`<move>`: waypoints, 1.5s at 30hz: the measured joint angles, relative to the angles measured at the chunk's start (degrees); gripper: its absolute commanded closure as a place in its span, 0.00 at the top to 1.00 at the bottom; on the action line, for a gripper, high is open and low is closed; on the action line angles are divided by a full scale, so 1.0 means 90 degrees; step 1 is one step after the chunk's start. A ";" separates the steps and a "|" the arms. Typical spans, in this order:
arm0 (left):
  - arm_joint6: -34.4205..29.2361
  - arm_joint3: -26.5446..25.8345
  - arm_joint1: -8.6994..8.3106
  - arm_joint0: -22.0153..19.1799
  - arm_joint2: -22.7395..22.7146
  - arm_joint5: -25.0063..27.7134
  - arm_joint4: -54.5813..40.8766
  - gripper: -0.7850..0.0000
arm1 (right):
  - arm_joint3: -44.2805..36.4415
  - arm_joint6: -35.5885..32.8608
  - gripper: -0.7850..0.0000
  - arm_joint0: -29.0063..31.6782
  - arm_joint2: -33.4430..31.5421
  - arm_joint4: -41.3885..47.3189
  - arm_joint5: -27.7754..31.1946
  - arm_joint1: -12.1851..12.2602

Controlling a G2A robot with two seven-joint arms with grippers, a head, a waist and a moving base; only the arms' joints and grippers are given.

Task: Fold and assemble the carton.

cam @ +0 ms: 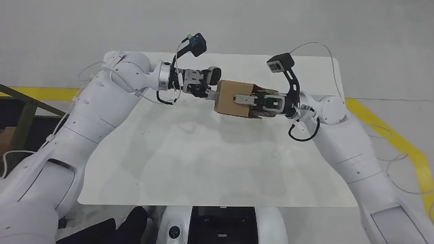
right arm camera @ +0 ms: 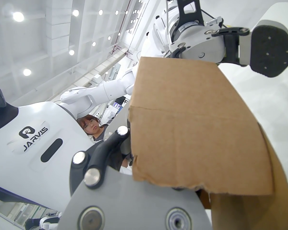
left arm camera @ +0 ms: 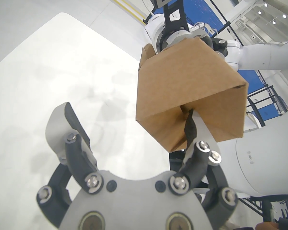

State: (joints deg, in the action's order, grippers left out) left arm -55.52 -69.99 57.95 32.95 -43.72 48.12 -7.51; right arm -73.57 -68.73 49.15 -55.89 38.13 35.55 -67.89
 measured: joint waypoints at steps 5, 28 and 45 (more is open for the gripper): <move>0.0141 0.0062 -0.0005 0.0012 -0.0088 0.0002 0.0189 1.00 | 0.0038 -0.0004 0.00 -0.0009 0.0006 -0.0011 -0.0004 0.0003; 0.2532 0.0298 -0.0260 0.0748 -0.1134 0.0705 0.3815 1.00 | 0.2162 0.0092 0.00 -0.0843 0.0632 -0.0516 -0.1167 -0.0299; 0.4741 -0.0059 -0.0338 0.1477 -0.1536 0.0936 0.6805 1.00 | 0.3638 0.0498 0.00 -0.1331 0.1628 -0.1003 -0.1158 -0.0963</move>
State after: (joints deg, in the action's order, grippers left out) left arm -12.85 -70.52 54.91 46.25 -57.55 56.54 53.74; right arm -40.83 -64.25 37.17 -41.23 29.10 25.13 -76.55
